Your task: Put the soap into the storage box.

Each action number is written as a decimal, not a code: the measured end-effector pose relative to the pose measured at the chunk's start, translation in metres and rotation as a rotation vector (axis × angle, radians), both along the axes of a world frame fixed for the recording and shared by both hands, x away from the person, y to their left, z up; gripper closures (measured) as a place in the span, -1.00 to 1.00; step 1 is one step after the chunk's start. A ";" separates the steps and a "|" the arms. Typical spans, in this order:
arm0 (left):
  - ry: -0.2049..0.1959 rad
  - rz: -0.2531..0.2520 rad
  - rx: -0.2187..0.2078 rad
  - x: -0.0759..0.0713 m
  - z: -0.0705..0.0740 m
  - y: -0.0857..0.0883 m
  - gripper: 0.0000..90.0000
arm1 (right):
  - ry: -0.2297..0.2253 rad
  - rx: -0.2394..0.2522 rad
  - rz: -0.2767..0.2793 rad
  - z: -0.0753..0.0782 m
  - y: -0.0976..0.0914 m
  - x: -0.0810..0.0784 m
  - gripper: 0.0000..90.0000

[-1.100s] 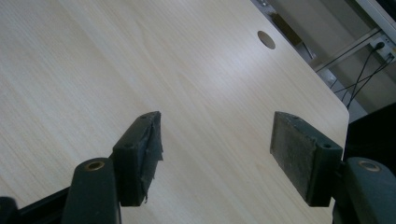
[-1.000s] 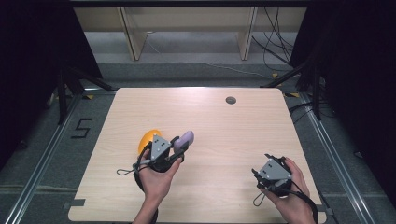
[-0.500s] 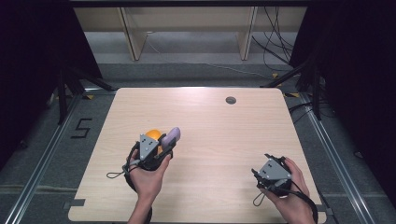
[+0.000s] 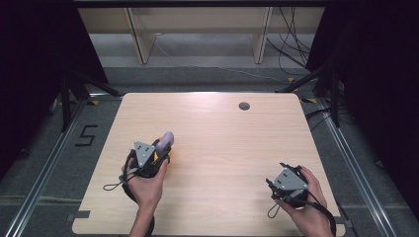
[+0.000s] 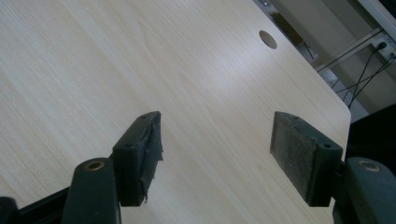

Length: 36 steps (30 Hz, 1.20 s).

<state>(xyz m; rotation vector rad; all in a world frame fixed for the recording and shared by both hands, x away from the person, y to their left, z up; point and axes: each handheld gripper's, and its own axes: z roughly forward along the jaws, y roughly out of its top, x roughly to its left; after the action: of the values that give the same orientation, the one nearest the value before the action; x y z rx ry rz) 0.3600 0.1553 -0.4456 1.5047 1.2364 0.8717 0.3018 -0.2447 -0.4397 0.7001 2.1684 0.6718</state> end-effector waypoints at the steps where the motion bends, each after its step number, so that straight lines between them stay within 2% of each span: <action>1: 0.002 0.007 0.006 0.001 -0.001 0.002 0.31 | 0.003 0.002 -0.003 0.000 0.000 0.000 -0.23; 6: 0.015 0.046 0.026 0.006 -0.009 0.006 0.31 | 0.002 0.004 -0.003 0.000 0.000 0.000 -0.23; 11: 0.055 0.065 0.040 0.014 -0.023 0.007 0.31 | 0.003 0.004 -0.002 0.000 0.000 0.000 -0.23; 21: 0.109 0.062 0.054 0.031 -0.044 0.012 0.30 | 0.009 0.001 0.000 -0.001 0.001 0.000 -0.23; 22: 0.112 0.062 0.047 0.031 -0.045 0.012 0.30 | 0.001 -0.010 0.016 0.000 0.000 0.001 -0.23; 31: 0.119 0.061 0.064 0.034 -0.046 0.012 0.30 | 0.001 -0.009 0.017 0.000 0.001 0.001 -0.23; 34: 0.149 0.058 0.074 0.033 -0.045 0.011 0.29 | 0.001 -0.009 0.016 -0.001 0.001 0.001 -0.23; 36: 0.182 0.054 0.086 0.033 -0.044 0.011 0.29 | 0.001 -0.008 0.016 -0.001 0.001 0.001 -0.23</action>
<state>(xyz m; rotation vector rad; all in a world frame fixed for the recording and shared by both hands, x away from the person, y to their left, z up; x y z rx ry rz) 0.3932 0.1666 -0.4899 1.6556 1.3921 0.8470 0.3025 -0.2440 -0.4403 0.6791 2.1785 0.6706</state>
